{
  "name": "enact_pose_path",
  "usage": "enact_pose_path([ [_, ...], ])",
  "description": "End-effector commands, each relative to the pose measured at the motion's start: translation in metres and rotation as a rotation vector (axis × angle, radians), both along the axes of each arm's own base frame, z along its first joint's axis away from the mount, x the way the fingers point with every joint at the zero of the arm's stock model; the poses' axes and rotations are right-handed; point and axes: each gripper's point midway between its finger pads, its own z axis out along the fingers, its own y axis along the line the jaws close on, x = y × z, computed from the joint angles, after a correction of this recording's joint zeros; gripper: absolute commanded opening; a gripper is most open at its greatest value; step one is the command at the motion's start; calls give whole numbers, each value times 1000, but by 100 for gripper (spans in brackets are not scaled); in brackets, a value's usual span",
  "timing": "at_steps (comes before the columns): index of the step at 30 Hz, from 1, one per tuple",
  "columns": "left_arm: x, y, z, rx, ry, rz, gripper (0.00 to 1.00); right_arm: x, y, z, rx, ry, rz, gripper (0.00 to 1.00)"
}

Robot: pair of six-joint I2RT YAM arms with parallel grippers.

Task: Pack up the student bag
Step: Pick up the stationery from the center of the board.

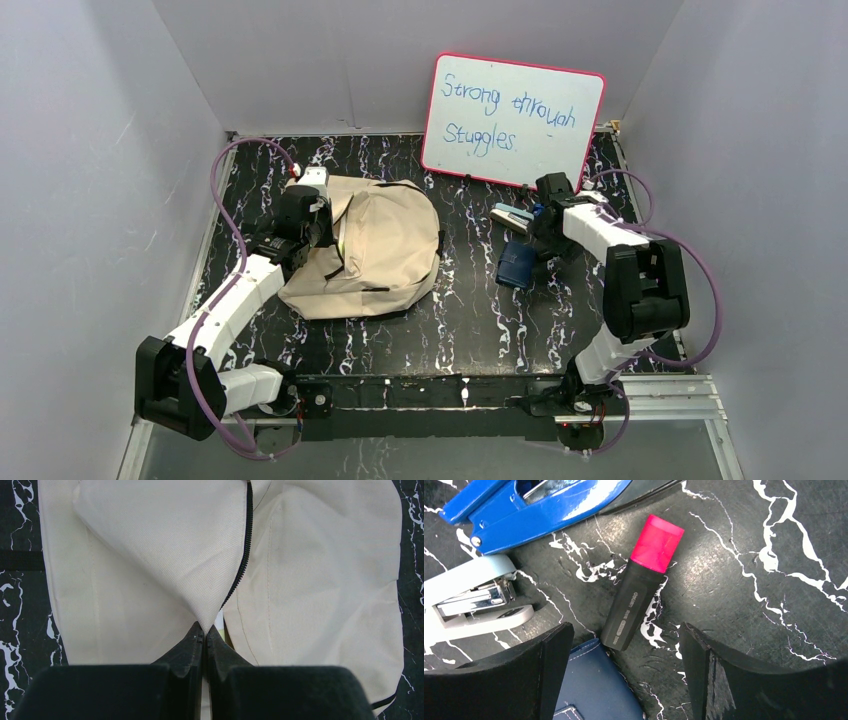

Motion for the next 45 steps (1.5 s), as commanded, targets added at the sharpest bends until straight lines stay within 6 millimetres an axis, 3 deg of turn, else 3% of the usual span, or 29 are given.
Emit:
enact_pose_path([
  [1, 5, 0, 20, -16, -48, 2, 0, 9, -10, 3, 25, -31, -72, 84],
  [17, 5, 0, 20, -14, -46, 2, 0, 20, -21, -22, 28, 31, -43, 70],
  [28, 7, -2, 18, -16, -41, -2, 0, 9, -28, -40, 25, 94, -42, 45],
  [38, 7, -2, 18, -20, -40, -4, 0, -7, -41, -21, 1, 24, -105, 25],
  [45, 7, -3, 19, -22, -39, -7, 0, -7, -40, 23, 5, -68, -66, 5],
])
